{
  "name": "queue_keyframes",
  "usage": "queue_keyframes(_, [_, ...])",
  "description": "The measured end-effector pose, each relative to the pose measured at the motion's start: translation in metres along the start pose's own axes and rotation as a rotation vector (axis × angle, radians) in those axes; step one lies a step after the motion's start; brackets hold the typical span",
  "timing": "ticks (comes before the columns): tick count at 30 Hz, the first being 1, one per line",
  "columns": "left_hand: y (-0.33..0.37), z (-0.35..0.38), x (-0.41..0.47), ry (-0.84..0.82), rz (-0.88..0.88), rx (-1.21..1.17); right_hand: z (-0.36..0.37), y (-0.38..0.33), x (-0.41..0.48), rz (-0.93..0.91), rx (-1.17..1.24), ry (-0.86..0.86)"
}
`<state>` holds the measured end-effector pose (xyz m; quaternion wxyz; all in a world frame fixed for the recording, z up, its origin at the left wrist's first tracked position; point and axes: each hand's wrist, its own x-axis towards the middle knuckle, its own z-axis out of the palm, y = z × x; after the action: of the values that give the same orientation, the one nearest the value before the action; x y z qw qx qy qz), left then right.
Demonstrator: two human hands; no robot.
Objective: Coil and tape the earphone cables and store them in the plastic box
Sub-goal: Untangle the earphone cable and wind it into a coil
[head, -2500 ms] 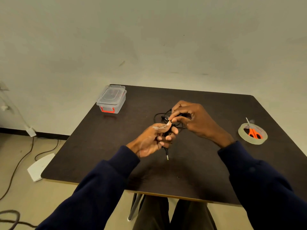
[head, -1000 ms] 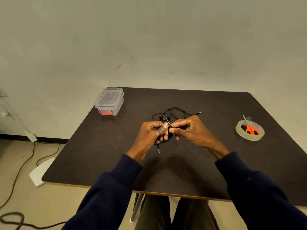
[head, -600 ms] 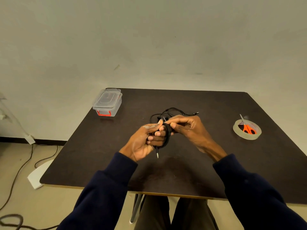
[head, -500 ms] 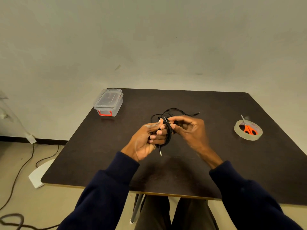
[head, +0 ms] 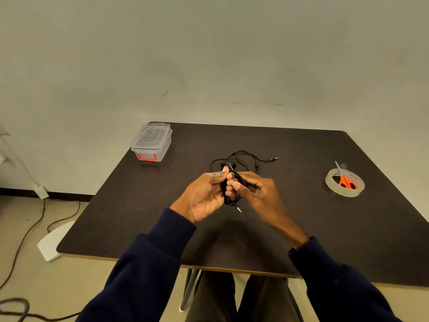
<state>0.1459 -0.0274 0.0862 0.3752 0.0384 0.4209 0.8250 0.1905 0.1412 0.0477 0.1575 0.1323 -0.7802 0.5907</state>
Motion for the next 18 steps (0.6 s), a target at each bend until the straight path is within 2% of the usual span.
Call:
queue_keyframes(4, [0.005,0.001,-0.004,-0.014,-0.03,0.064,-0.013,-0.002,0.003,0.077,0.198,-0.101])
queue_keyframes(8, [0.005,0.007,-0.007,0.017,0.02,0.243,-0.019,0.004,0.002,0.088,0.213,-0.113])
queue_keyframes(14, [-0.002,0.016,-0.011,0.106,0.181,0.46,-0.02,0.003,-0.002,0.067,0.218,-0.057])
queue_keyframes(18, [-0.005,0.024,-0.016,0.116,0.193,0.438,-0.015,-0.002,-0.005,0.086,0.27,0.042])
